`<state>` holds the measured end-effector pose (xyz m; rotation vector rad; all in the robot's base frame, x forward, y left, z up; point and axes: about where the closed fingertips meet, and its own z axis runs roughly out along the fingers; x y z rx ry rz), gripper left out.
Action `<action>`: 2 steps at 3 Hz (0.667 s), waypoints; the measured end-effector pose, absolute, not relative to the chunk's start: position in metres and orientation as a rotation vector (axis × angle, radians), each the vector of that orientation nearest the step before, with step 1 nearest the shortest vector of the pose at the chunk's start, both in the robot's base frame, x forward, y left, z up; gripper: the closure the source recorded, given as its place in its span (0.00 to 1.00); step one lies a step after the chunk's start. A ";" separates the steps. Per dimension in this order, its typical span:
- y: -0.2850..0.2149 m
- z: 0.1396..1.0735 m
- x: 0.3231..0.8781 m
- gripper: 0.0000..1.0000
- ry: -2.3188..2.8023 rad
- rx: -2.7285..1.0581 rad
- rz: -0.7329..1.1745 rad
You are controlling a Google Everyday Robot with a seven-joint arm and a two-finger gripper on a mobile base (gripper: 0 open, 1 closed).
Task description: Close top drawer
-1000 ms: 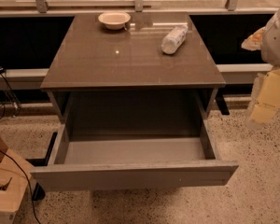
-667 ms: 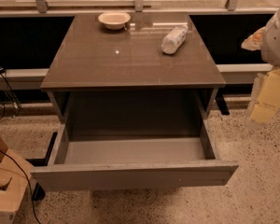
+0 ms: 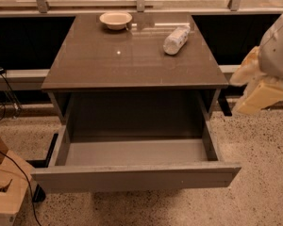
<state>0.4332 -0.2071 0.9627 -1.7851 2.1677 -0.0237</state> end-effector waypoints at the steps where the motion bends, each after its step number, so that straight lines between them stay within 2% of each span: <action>1: -0.197 0.933 0.421 0.74 2.138 -1.787 0.124; 2: -0.195 0.937 0.420 0.97 2.133 -1.784 0.119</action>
Offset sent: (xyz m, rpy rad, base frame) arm -0.0101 0.0088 -0.0254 0.0764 0.0418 0.0272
